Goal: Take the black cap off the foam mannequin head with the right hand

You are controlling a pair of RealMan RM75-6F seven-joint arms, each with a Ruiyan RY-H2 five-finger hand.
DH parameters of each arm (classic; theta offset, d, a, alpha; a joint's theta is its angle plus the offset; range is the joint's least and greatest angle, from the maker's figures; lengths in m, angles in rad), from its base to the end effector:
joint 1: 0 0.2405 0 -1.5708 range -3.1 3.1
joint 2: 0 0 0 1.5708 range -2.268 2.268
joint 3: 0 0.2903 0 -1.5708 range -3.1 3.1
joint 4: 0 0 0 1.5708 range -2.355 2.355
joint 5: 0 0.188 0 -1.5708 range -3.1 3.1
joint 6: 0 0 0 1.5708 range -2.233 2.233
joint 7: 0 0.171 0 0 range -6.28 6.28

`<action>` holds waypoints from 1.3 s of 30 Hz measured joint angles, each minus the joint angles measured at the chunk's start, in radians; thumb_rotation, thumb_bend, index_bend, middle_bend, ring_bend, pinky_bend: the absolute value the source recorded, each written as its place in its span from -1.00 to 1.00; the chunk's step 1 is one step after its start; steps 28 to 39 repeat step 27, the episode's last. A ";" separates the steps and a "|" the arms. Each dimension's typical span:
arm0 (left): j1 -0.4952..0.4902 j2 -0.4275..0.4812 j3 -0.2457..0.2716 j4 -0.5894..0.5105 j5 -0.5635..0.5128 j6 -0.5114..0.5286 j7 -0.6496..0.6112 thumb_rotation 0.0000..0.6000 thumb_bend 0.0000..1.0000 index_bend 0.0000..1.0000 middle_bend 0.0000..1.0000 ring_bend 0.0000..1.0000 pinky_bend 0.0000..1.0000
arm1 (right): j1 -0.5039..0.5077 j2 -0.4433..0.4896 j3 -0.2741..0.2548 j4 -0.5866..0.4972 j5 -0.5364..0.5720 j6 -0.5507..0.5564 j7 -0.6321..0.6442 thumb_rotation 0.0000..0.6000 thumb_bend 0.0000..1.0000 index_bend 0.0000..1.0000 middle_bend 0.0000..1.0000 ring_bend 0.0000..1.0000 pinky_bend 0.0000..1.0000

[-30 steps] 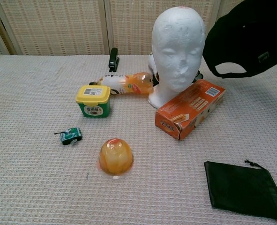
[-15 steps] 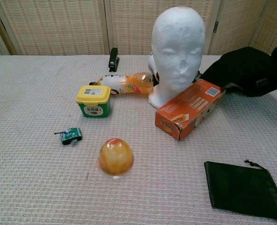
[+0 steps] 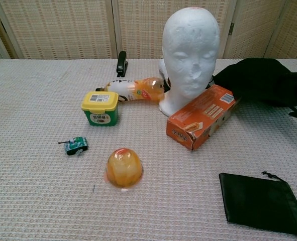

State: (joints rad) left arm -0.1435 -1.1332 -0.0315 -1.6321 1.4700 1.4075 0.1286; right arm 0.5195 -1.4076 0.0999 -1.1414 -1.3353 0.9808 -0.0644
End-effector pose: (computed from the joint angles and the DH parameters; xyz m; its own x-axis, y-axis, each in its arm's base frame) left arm -0.3271 0.2237 0.1739 0.4808 0.0743 0.8737 0.8768 -0.0448 -0.4788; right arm -0.3274 -0.3736 0.0861 0.5965 -0.2051 0.7760 -0.8023 -0.1795 0.5693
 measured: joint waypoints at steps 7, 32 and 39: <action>-0.001 -0.003 0.000 0.005 -0.002 -0.003 -0.005 1.00 -0.62 -0.53 -0.59 -0.61 -0.70 | -0.041 0.122 -0.006 -0.180 0.039 0.021 -0.073 0.31 -0.99 -1.00 -0.44 -0.50 -0.07; 0.000 -0.032 -0.011 0.028 -0.015 0.007 -0.016 1.00 -0.62 -0.53 -0.59 -0.61 -0.70 | -0.442 0.303 -0.138 -0.524 -0.146 0.616 -0.160 0.39 -0.76 -0.50 -0.26 -0.36 -0.01; 0.000 -0.032 -0.011 0.028 -0.015 0.007 -0.016 1.00 -0.62 -0.53 -0.59 -0.61 -0.70 | -0.442 0.303 -0.138 -0.524 -0.146 0.616 -0.160 0.39 -0.76 -0.50 -0.26 -0.36 -0.01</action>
